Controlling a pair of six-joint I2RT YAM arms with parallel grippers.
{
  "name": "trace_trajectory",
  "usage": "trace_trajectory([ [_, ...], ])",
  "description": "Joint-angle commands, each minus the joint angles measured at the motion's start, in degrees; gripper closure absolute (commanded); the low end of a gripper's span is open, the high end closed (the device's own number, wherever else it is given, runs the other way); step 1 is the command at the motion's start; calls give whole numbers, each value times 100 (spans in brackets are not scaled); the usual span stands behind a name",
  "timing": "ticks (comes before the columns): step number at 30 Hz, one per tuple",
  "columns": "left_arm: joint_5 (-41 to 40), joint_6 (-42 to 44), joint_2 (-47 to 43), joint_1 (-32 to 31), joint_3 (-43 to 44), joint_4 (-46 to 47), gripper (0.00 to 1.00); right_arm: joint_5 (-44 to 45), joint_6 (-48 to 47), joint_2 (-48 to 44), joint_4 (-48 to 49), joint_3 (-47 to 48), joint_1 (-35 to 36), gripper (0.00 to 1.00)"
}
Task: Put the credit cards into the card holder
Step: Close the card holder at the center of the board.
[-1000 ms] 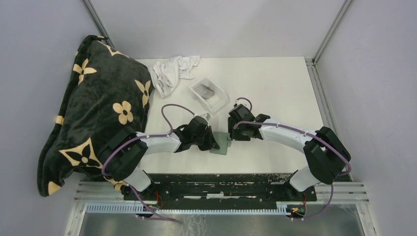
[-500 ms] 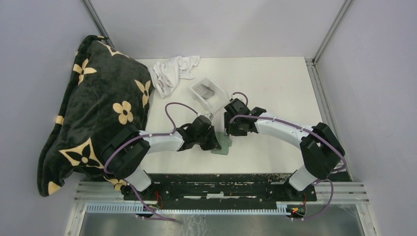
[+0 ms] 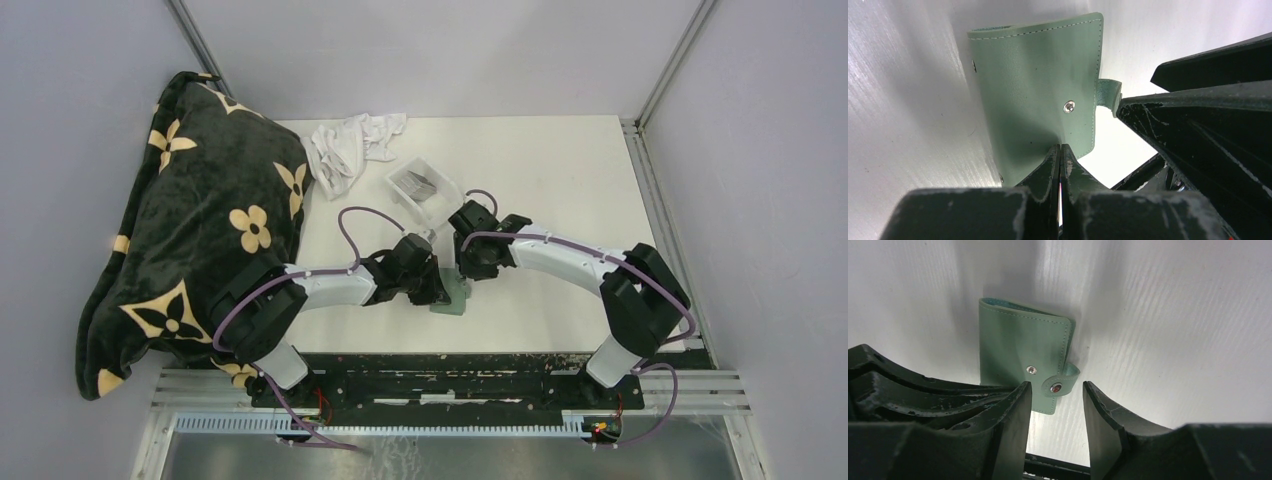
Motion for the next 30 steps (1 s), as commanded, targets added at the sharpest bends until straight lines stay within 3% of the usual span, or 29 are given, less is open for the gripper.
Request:
trace_trajectory([
  [1, -75, 376, 155, -57, 122, -249, 97, 83, -22, 106, -149, 396, 83, 51],
  [14, -41, 420, 183, -65, 153, -240, 97, 182, -19, 554, -485, 669, 253, 48],
  [30, 2, 489, 228, -61, 147, -216, 97, 461, -46, 529, -632, 848, 387, 72],
])
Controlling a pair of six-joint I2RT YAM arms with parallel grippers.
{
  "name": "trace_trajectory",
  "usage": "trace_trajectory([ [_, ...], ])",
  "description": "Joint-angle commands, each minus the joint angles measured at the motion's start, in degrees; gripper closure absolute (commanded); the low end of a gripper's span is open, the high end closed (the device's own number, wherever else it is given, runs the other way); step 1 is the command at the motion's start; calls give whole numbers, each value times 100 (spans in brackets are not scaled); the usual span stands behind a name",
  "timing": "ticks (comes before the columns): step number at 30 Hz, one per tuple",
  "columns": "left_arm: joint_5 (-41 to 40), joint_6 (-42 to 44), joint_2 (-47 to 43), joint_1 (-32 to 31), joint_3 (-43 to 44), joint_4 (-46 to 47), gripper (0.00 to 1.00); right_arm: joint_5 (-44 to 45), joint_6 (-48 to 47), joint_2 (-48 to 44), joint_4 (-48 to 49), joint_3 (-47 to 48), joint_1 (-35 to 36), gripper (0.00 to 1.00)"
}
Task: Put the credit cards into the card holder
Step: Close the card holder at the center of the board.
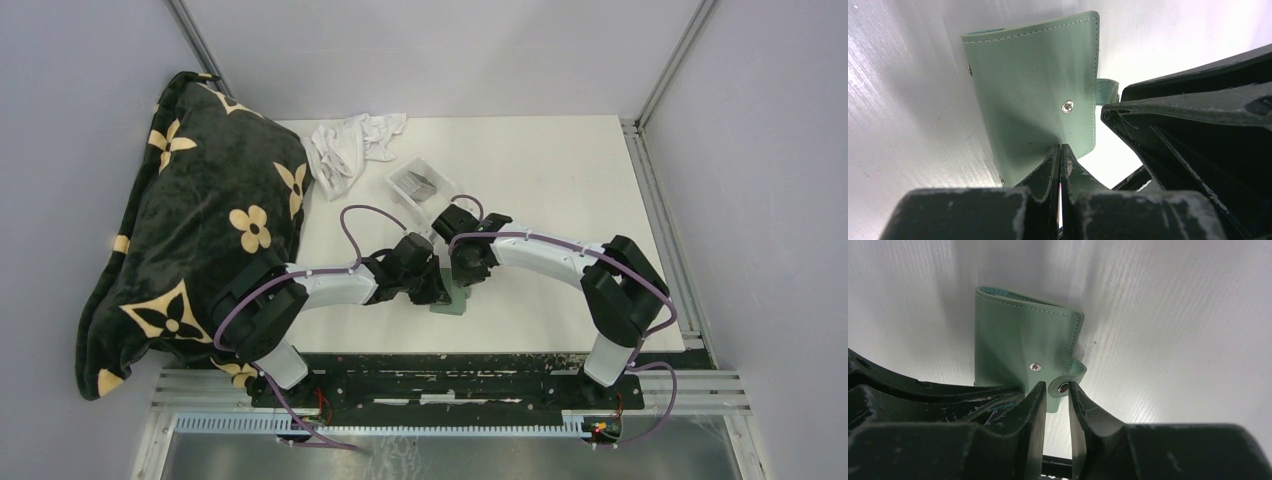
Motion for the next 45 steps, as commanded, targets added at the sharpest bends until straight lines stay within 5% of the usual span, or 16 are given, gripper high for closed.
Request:
trace_trajectory([
  [1, -18, 342, 175, -53, 72, -162, 97, 206, -37, -32, -77, 265, 48, 75],
  [22, 15, 380, 192, -46, 82, -163, 97, 353, -58, 15, -244, 372, 113, 95],
  [31, 35, 380, 203, -52, 73, -139, 97, 417, -94, 95, -382, 522, 161, 67],
  [45, 15, 349, 92, -40, -46, -107, 97, 478, -48, 287, -363, 466, 189, 67],
])
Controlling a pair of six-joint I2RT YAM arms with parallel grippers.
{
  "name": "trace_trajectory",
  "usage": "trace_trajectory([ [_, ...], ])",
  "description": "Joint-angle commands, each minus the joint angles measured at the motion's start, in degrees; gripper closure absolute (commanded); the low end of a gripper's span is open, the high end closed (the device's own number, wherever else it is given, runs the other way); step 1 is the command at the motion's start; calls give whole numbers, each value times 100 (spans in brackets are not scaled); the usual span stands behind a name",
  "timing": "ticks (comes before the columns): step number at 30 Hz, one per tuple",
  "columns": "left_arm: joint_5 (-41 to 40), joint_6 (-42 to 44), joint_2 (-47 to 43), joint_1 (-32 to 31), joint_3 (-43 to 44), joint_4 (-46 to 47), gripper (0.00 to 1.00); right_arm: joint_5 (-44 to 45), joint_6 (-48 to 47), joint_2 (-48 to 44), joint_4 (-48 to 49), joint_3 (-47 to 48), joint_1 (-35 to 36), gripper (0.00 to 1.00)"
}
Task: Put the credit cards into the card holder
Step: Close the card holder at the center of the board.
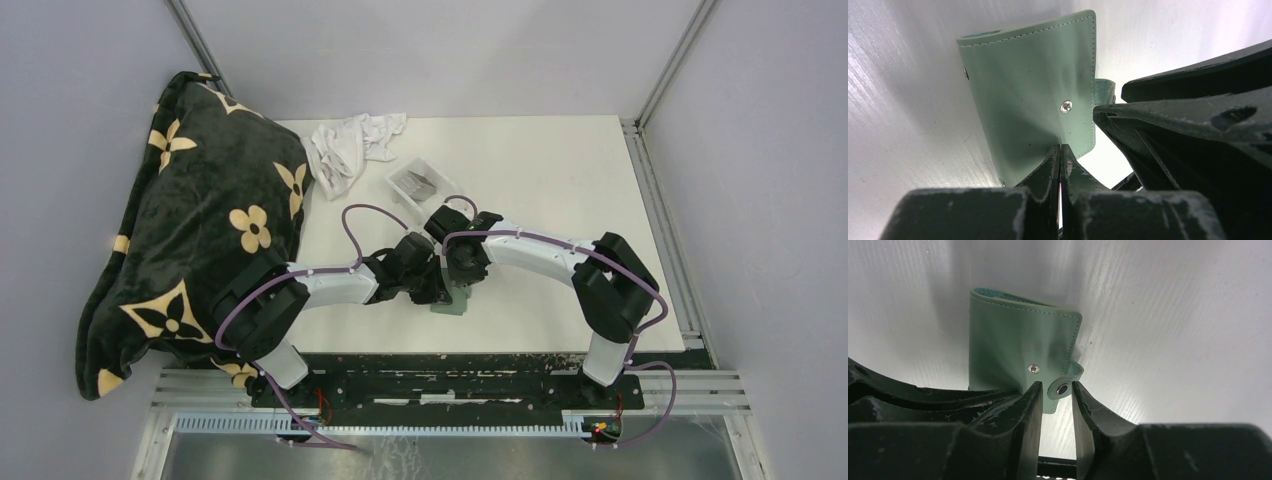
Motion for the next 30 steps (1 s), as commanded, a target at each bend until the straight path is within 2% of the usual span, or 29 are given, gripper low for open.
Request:
trace_trajectory([
  [1, -62, 279, 37, -45, -85, -120, 97, 183, 27, 25, 21, 88, 27, 68],
  [7, -49, 266, 11, -46, -137, -82, 97, 192, 45, 11, 35, 85, 34, 86],
  [16, -64, 240, -101, -37, -200, -27, 97, 165, 50, 9, 21, 87, 38, 99],
  [21, -212, 233, -389, -30, -231, -44, 96, 142, 51, -10, 39, 107, 45, 99],
  [26, -504, 248, -865, -24, -252, -101, 88, 113, 41, -30, 41, 136, 49, 99],
  [30, -617, 227, -1194, -24, -341, -23, 85, 106, 37, -62, 63, 144, 72, 99],
])
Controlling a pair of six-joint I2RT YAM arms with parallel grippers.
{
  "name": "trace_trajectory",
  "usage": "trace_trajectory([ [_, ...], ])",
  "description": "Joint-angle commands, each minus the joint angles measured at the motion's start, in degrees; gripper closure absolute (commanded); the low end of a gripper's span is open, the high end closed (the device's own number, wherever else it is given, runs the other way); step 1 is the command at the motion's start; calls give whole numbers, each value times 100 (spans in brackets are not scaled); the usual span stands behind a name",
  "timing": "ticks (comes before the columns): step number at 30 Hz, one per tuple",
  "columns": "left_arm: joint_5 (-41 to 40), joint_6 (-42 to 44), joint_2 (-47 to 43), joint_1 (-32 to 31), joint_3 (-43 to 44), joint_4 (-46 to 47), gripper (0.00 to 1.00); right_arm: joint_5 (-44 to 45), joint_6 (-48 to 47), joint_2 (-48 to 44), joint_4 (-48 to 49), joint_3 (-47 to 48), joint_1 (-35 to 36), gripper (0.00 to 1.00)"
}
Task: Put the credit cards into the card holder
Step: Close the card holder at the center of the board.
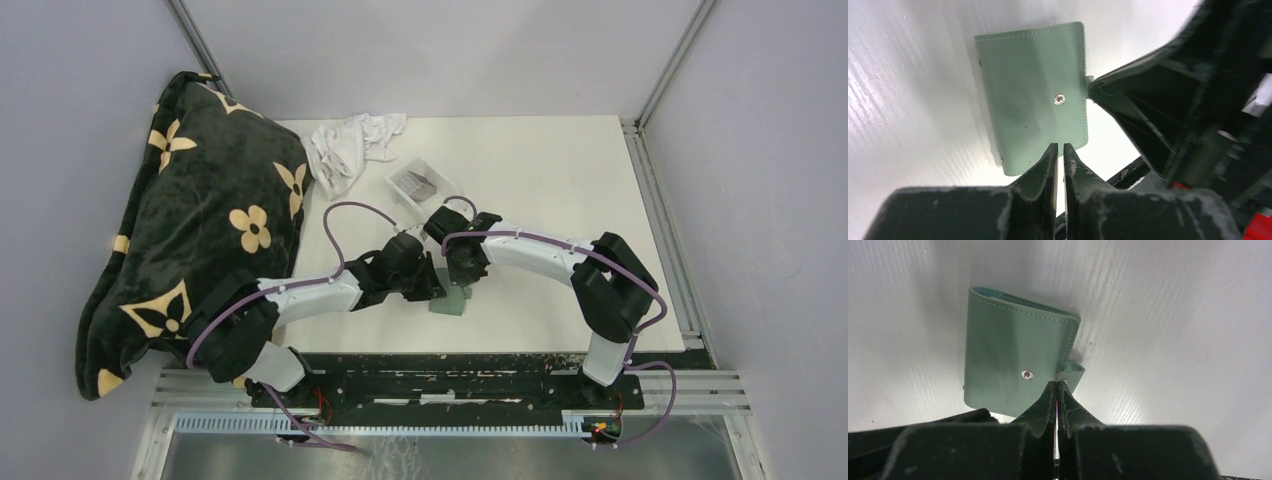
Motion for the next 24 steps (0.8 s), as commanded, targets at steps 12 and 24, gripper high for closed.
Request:
trace_trajectory([
  [12, -610, 241, -321, -27, -308, 10, 79, 91, 72, -144, 41, 235, 155, 99],
  [24, -455, 312, 167, -30, -318, 278, 77, 169, 42, -36, -114, 526, 234, 99],
])
